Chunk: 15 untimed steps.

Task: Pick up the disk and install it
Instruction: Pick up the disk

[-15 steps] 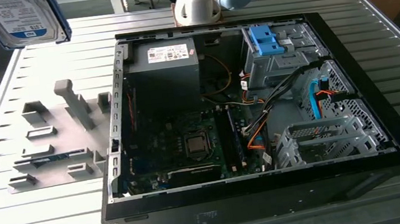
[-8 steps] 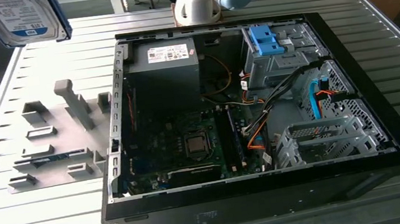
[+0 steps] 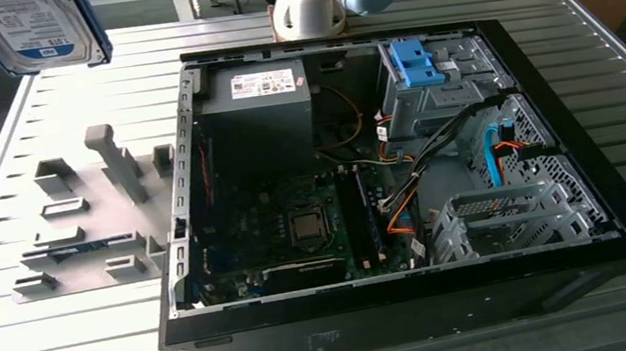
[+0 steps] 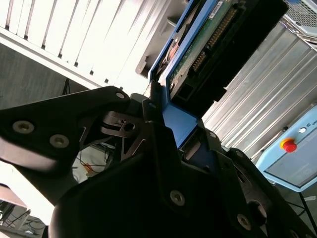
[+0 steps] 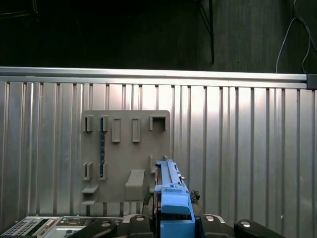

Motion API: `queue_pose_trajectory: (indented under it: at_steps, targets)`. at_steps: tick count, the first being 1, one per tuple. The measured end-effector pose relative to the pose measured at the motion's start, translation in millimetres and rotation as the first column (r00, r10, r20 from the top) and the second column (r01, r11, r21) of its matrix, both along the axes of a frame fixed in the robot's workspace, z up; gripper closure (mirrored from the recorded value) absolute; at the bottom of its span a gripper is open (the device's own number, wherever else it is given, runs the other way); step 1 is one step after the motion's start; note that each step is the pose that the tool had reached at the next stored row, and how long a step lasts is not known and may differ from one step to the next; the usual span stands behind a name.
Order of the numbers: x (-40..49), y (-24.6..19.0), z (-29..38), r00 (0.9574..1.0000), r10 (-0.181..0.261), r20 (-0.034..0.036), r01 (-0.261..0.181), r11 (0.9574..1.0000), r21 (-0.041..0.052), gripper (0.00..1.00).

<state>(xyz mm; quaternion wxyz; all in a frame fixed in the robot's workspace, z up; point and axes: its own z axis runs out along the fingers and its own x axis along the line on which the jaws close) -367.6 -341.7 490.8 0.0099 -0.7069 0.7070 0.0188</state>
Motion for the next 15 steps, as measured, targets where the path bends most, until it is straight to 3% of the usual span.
queue_pose_trajectory:
  at_steps: [6, 9, 15]
  targets:
    - [0.0, -3.4, 0.1, 1.0000, -0.001, -0.0002, 0.001, 0.9999, -0.0129, 0.64]
    - [0.7, -3.7, 0.0, 1.0000, -0.001, -0.0001, 0.001, 0.9999, -0.0135, 0.64]
    - [10.4, -3.7, 0.0, 1.0000, -0.001, -0.0001, 0.001, 0.9999, -0.0136, 0.64]
